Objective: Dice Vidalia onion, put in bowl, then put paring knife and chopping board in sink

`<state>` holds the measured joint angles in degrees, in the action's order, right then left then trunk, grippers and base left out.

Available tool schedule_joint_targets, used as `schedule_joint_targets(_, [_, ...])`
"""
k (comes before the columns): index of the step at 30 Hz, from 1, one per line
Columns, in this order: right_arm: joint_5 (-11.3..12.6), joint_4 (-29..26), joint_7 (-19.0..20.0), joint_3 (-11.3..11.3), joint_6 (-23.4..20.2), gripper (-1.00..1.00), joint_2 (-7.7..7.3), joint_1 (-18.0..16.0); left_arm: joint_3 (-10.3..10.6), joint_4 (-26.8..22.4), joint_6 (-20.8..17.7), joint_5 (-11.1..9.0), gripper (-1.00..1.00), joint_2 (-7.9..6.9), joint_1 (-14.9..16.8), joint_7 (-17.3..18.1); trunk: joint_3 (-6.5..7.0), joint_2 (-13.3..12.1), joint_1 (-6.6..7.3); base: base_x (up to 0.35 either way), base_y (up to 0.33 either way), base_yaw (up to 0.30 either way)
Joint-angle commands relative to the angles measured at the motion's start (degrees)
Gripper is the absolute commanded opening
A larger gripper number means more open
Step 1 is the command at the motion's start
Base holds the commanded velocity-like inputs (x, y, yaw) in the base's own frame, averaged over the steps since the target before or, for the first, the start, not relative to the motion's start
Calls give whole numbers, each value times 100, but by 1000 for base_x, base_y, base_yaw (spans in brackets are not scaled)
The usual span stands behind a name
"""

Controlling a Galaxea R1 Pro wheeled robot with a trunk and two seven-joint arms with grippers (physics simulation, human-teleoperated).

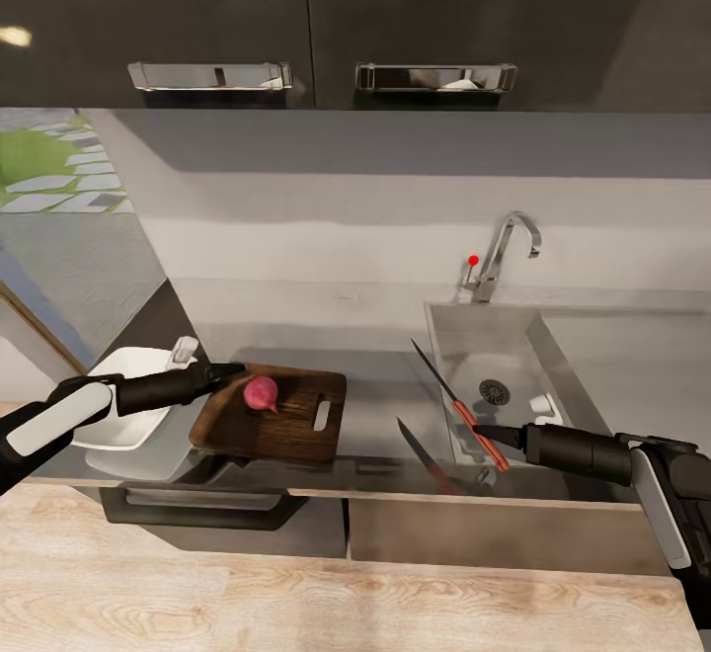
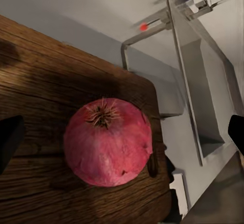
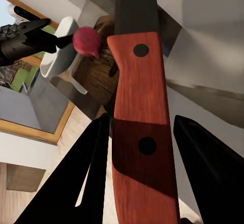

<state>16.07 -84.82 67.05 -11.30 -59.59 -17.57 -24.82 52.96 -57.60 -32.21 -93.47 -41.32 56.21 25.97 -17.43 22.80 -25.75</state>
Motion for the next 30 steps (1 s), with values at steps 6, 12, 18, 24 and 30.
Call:
schedule_joint_targets(6, [2, 0, 35, -3, -30, -100, -1, -5, 8, -224, 95, -43, 100, -76, 13, 528, -11, 12, -3, 0, 0, 0])
schedule_joint_targets(12, [2, 0, 36, -3, -26, -100, -1, -5, 45, -489, 613, -50, 100, -457, 13, 1821, -11, 12, -3, 0, 0, 0])
schedule_joint_targets(18, [2, 0, 36, -3, -26, -100, -1, -5, 74, -1017, 779, -49, 100, -744, 13, 2890, -11, 12, -3, 0, 0, 0])
schedule_joint_targets(24, [2, 0, 36, -3, -26, -100, -1, -5, 82, -1540, 809, -43, 100, -832, 13, 3142, -11, 12, -3, -8, 3, 0])
schedule_joint_targets(30, [-6, 0, 36, -3, -24, -100, -1, -5, 96, -2384, 806, -21, 100, -870, 13, 3166, -11, 12, -3, -159, 139, 0])
